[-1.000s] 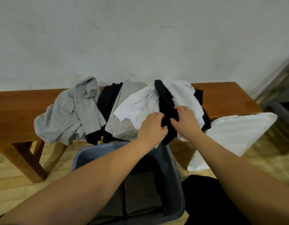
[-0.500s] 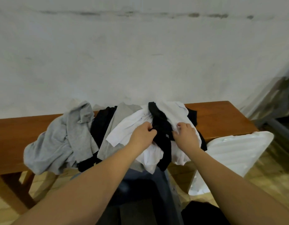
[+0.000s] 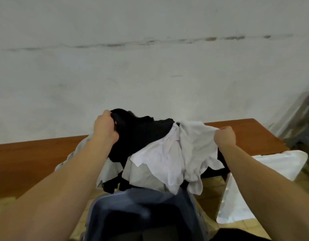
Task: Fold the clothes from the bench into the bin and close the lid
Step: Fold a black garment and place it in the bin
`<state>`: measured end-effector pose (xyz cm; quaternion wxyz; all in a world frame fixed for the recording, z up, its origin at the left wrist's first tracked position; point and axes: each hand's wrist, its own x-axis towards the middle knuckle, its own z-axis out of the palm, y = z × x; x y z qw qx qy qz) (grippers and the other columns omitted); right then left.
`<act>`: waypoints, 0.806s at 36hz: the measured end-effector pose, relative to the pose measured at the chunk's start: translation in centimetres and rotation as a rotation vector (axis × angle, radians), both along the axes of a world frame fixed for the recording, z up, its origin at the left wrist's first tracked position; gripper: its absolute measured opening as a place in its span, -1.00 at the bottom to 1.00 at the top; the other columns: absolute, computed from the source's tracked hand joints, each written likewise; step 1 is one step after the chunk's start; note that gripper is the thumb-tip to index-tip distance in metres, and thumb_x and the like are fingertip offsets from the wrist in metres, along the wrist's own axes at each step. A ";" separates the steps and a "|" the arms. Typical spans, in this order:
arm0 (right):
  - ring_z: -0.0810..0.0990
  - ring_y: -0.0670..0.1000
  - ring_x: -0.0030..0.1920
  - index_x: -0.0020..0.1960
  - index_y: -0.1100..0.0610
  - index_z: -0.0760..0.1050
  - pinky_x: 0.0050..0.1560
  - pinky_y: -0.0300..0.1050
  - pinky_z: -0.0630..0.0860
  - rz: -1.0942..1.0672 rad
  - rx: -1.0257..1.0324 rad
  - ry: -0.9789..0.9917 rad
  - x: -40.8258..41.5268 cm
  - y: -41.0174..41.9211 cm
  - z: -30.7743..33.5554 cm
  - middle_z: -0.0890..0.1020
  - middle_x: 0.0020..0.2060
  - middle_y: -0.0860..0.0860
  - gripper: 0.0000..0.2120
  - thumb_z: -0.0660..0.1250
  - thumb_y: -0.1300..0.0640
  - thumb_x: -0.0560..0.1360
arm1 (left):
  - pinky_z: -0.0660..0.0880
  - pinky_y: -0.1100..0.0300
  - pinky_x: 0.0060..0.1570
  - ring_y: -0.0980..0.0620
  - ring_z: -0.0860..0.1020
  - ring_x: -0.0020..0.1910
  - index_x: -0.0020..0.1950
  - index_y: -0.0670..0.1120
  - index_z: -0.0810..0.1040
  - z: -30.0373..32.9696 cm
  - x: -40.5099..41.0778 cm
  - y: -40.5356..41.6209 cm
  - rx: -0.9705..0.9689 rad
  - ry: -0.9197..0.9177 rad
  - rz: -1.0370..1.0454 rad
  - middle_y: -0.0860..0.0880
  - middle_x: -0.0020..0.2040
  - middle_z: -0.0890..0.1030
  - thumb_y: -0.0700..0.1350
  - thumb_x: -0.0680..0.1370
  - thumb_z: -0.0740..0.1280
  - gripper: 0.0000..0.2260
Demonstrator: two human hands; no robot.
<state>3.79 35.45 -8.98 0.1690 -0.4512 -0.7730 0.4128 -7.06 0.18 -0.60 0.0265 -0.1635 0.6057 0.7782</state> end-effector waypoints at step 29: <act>0.56 0.01 0.13 0.21 0.04 0.57 0.21 -0.04 0.41 1.048 0.427 0.122 -4.8 -24.8 3.0 0.63 0.12 -0.05 -0.73 0.19 0.13 0.59 | 0.34 0.12 -0.33 -0.04 0.42 -0.30 -0.20 -0.07 0.41 -4.0 6.8 -8.7 -0.185 0.045 -0.475 -0.09 -0.26 0.43 -0.37 0.48 0.10 -0.77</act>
